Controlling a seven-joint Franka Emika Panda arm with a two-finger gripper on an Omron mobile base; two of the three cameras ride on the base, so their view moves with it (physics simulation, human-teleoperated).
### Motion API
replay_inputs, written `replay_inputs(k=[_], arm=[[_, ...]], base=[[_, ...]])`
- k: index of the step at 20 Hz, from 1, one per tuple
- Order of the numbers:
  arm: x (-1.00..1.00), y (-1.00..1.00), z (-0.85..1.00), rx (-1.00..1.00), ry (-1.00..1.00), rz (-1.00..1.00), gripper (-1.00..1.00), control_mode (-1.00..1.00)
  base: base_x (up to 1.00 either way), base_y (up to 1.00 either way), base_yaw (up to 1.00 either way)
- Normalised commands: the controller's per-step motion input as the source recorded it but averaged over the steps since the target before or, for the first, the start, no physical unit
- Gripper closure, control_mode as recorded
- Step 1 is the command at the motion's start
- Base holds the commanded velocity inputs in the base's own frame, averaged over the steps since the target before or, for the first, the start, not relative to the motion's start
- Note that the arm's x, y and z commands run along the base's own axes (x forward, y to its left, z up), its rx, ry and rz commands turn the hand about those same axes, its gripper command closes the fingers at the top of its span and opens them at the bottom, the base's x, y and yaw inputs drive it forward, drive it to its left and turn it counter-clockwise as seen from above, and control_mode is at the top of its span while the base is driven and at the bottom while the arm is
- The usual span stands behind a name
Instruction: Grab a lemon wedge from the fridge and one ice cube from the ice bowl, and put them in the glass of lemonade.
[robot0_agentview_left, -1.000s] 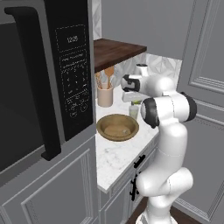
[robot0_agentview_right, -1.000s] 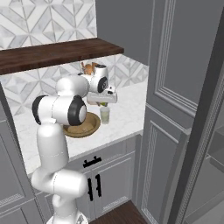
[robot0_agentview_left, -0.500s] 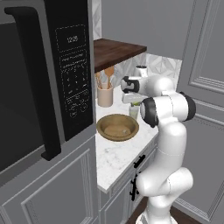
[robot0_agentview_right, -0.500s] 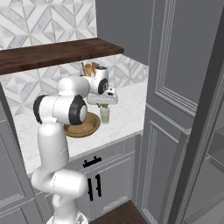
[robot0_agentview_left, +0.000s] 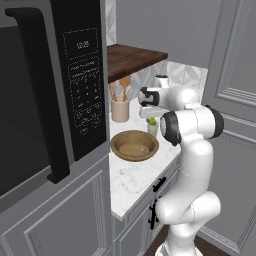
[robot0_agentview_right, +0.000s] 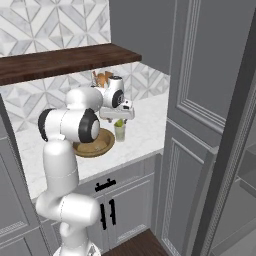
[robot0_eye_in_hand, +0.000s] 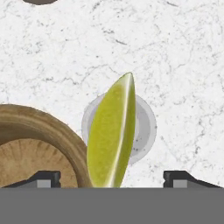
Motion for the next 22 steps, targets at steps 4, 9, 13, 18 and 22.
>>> replay_inputs(k=[4, 9, 13, 18, 22], arm=[[0.00, 0.00, 0.00, 0.00, 0.00, 0.00, -1.00, -1.00], [-0.31, -0.08, 0.07, 0.03, -0.09, 0.00, -1.00, -1.00], [-0.44, -0.01, 0.12, 0.05, -0.18, 0.00, -1.00, -1.00], [-0.59, 0.00, 0.12, 0.03, -0.16, 0.00, -1.00, -1.00], [-1.00, -0.01, 0.40, 0.04, -0.17, 0.00, -1.00, -1.00]], base=[[0.00, 0.00, 0.00], [0.00, 0.00, 0.00], [0.00, 0.00, 0.00], [0.00, 0.00, 0.00], [0.00, 0.00, 0.00]])
